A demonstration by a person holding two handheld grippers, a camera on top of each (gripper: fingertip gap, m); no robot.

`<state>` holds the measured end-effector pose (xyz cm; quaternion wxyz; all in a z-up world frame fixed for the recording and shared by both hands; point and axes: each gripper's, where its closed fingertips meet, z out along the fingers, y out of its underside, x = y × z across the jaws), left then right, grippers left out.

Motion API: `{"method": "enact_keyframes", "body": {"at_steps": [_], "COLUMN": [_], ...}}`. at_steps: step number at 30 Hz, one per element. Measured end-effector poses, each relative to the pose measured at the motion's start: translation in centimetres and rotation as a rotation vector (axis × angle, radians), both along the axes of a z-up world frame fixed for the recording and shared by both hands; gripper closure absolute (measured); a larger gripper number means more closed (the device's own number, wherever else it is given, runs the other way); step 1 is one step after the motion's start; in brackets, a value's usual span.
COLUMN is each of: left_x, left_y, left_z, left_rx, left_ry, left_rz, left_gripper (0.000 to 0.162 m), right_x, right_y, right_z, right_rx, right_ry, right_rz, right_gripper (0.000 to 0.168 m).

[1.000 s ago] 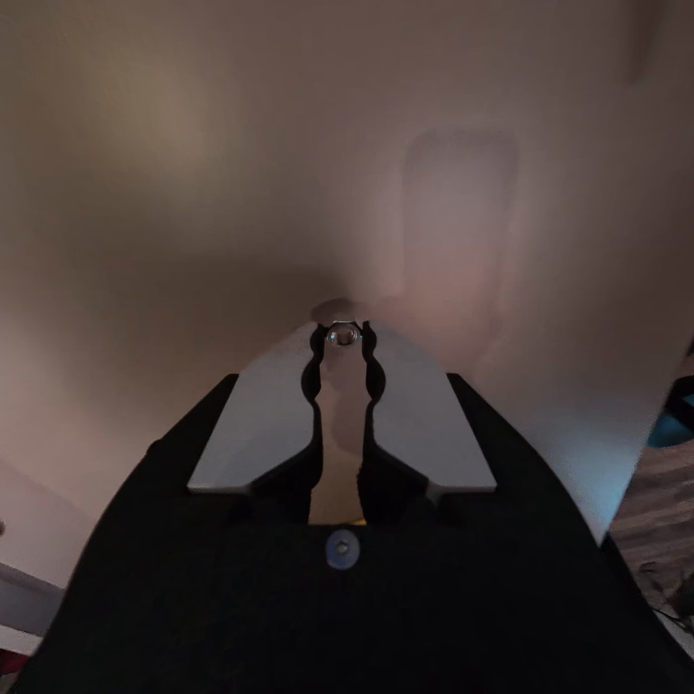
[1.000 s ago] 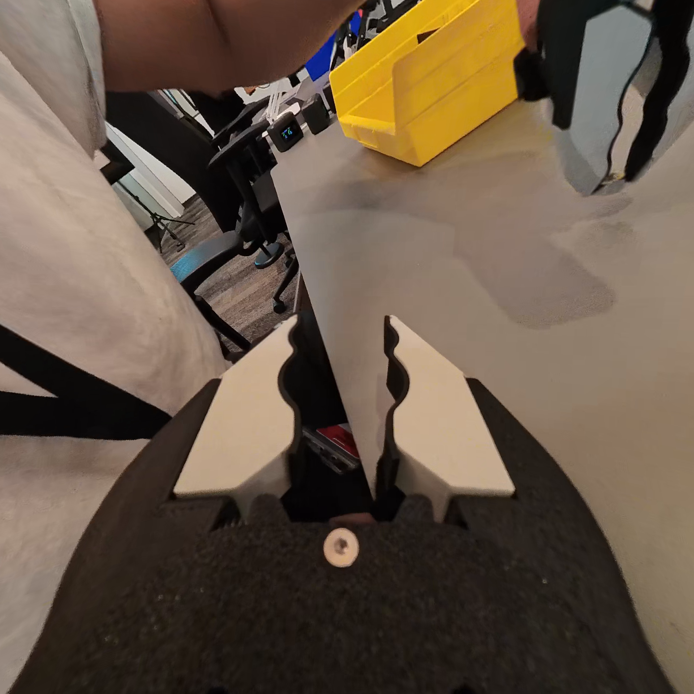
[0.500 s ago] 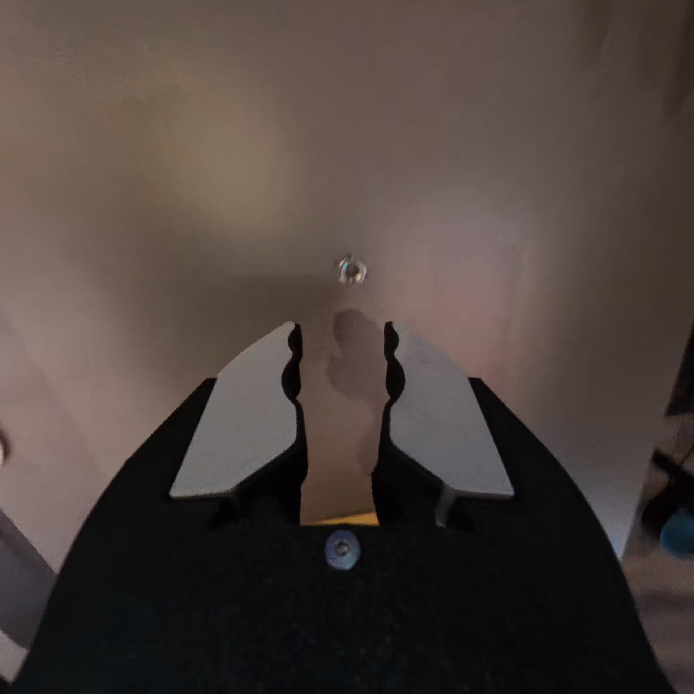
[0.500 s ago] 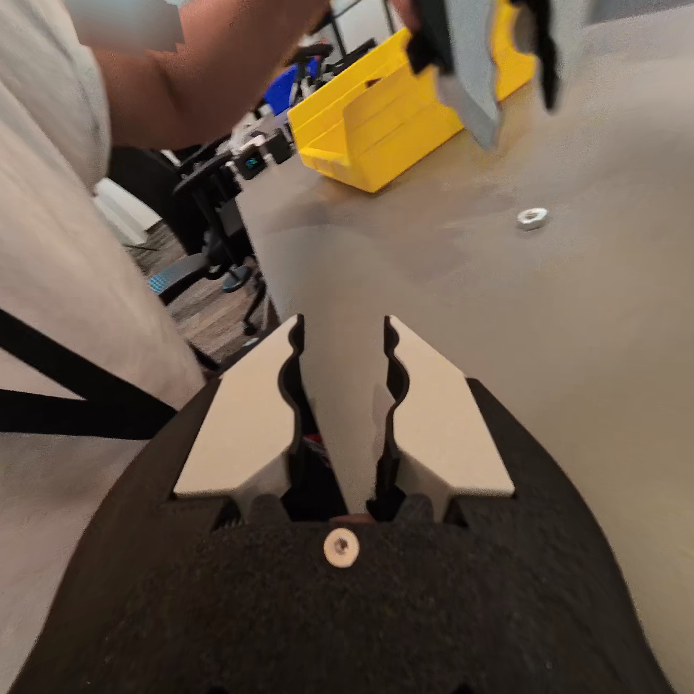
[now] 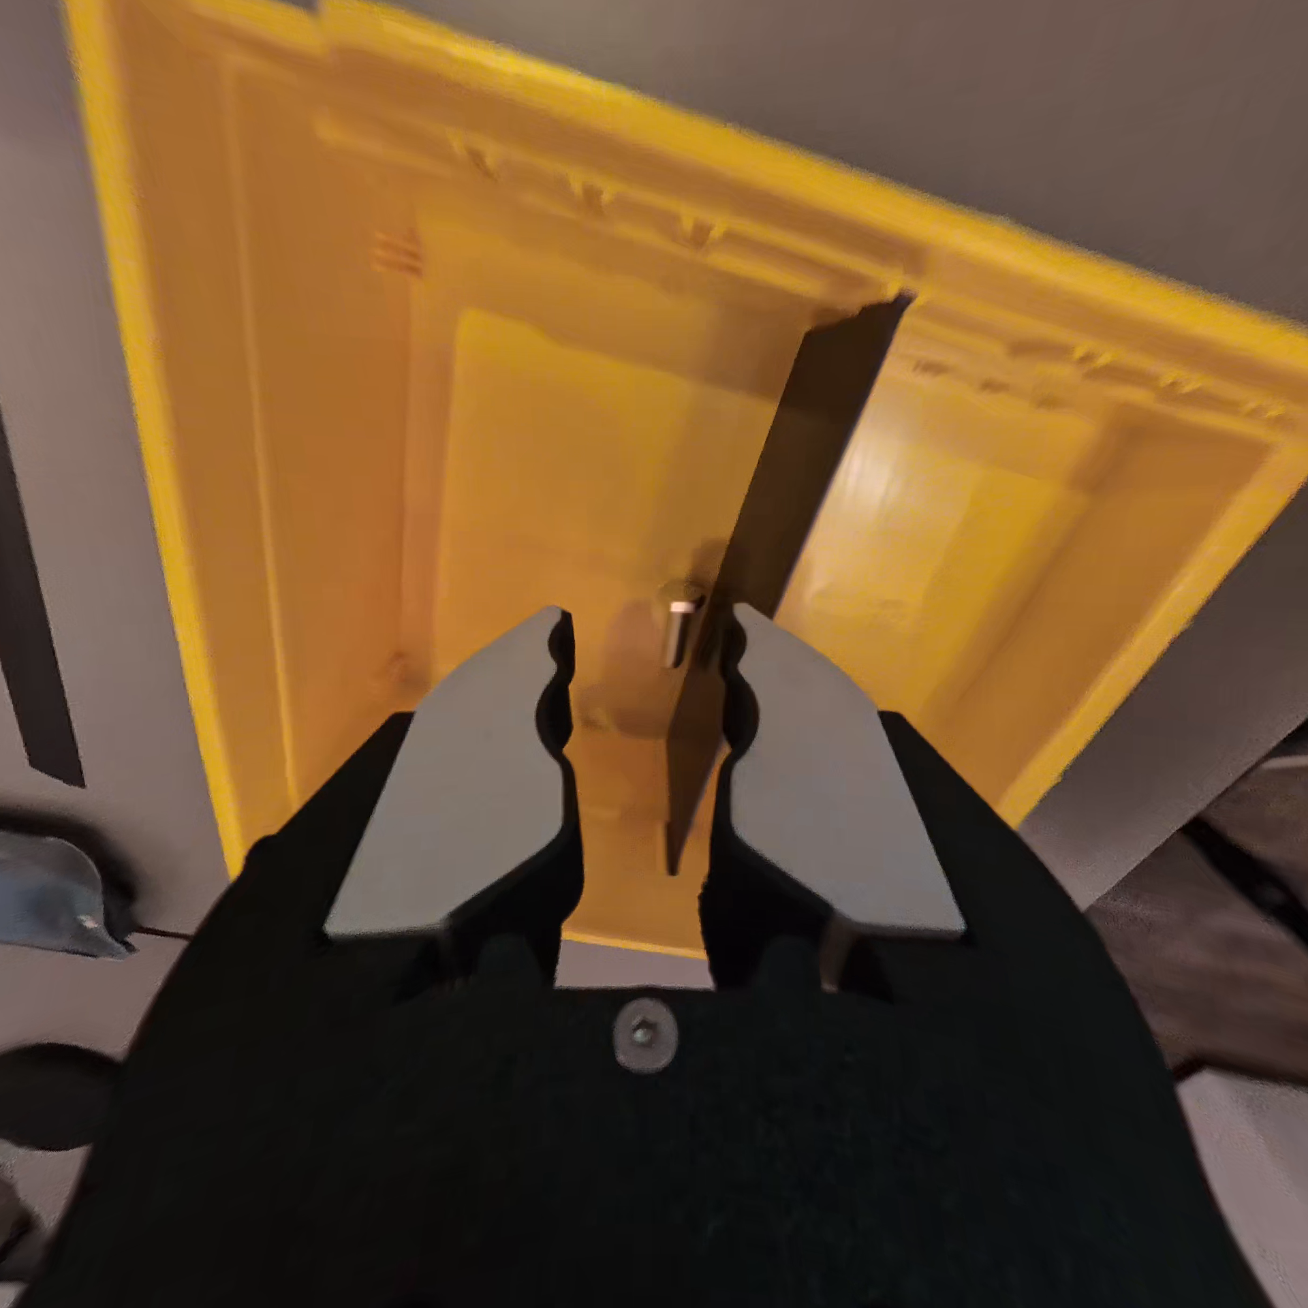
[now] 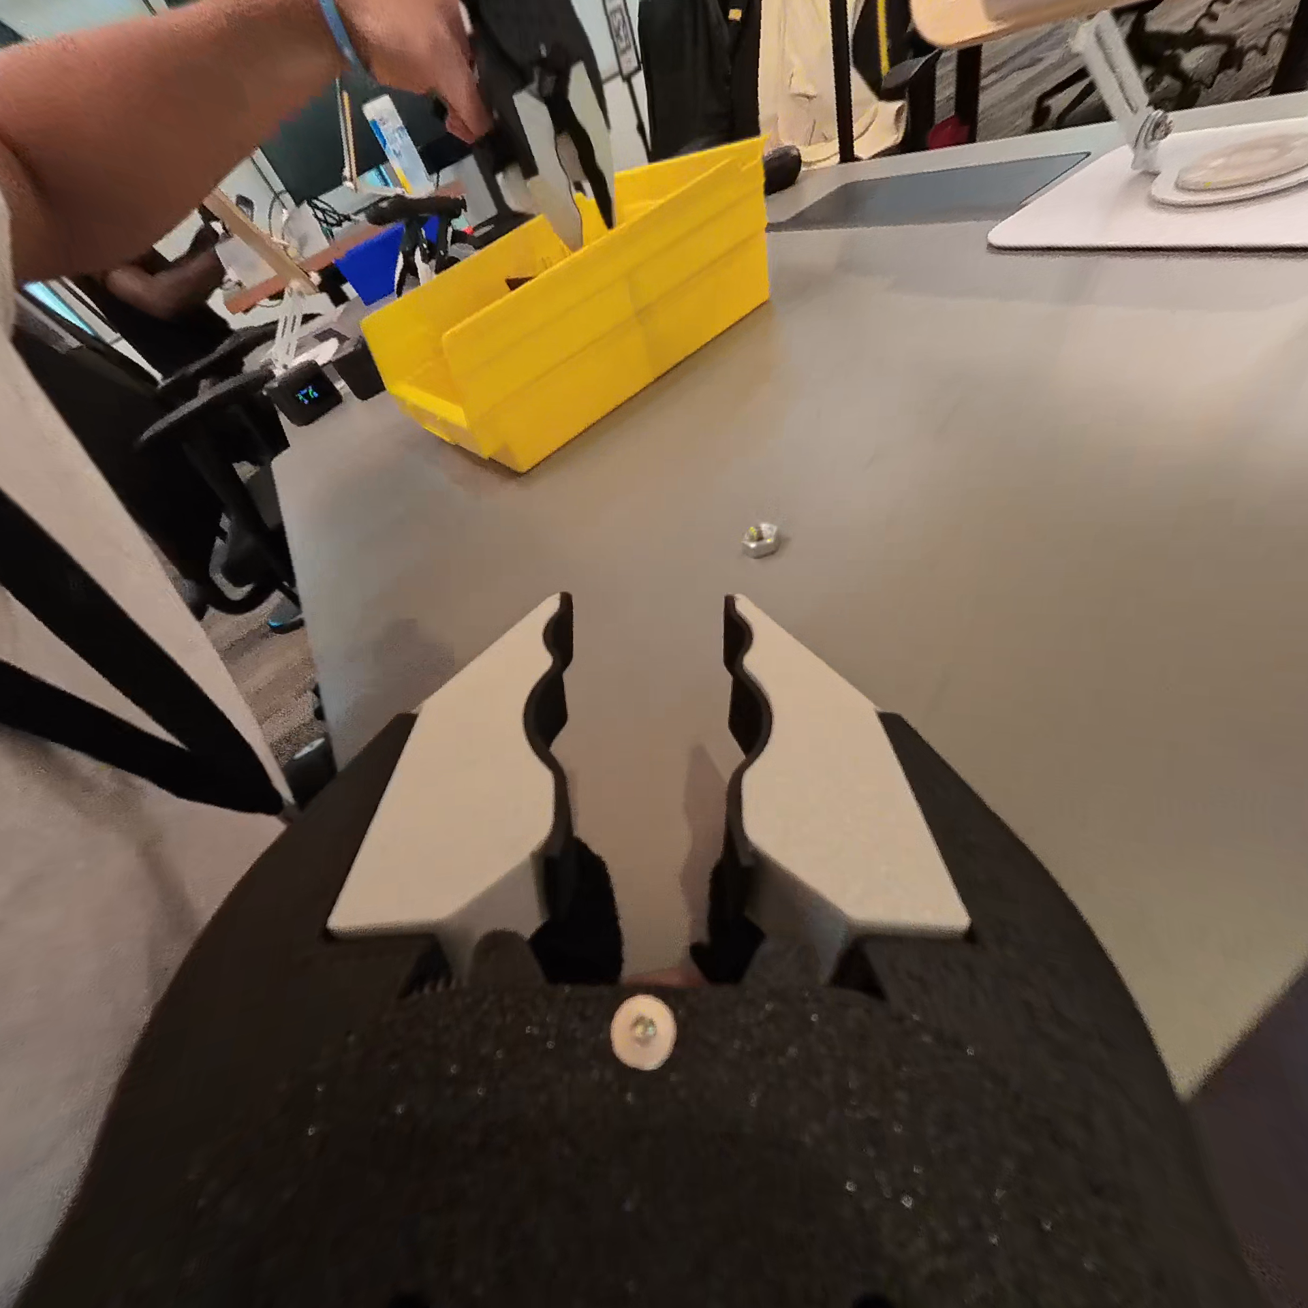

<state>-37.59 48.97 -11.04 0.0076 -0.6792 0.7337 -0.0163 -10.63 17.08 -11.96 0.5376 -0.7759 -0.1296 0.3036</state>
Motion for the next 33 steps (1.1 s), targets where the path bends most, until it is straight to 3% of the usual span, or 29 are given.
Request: {"method": "enact_keyframes", "body": {"at_steps": [3, 7, 12, 15, 21, 27, 33], "left_x": [-0.1, 0.2, 1.0, 0.0, -3.2, -3.4, -3.6], "left_y": [0.7, 0.9, 0.0, -0.5, -0.8, -0.7, -1.3], "left_z": [-2.0, -4.0, -4.4, -4.4, -5.1, -6.9, -7.1], "left_rx": [-0.031, -0.101, -0.224, -0.294, -0.408, -0.368, -0.379], "left_ry": [0.051, 0.049, -0.059, -0.020, 0.198, 0.256, 0.298], "left_rz": [-0.116, -0.207, -0.314, -0.368, -0.367, -0.300, -0.235], "left_gripper": [0.123, 0.119, 0.124, 0.127, 0.130, 0.130, 0.139], "right_x": [0.2, 0.0, 0.0, -0.5, -0.8, -0.7, -0.7], "right_y": [1.4, 3.1, 5.4, 6.3, 6.7, 6.4, 5.8], "right_z": [-0.1, 1.6, 3.0, 3.3, 3.0, 3.6, 3.8], "right_rx": [0.014, 0.047, 0.067, 0.058, 0.036, 0.049, 0.050], "right_ry": [-0.061, 0.030, 0.074, 0.082, 0.106, 0.121, 0.132], "right_rz": [0.011, 0.057, 0.117, 0.153, 0.163, 0.180, 0.197], "right_gripper": [0.126, 0.126, 0.126, 0.126, 0.126, 0.126, 0.126]}}
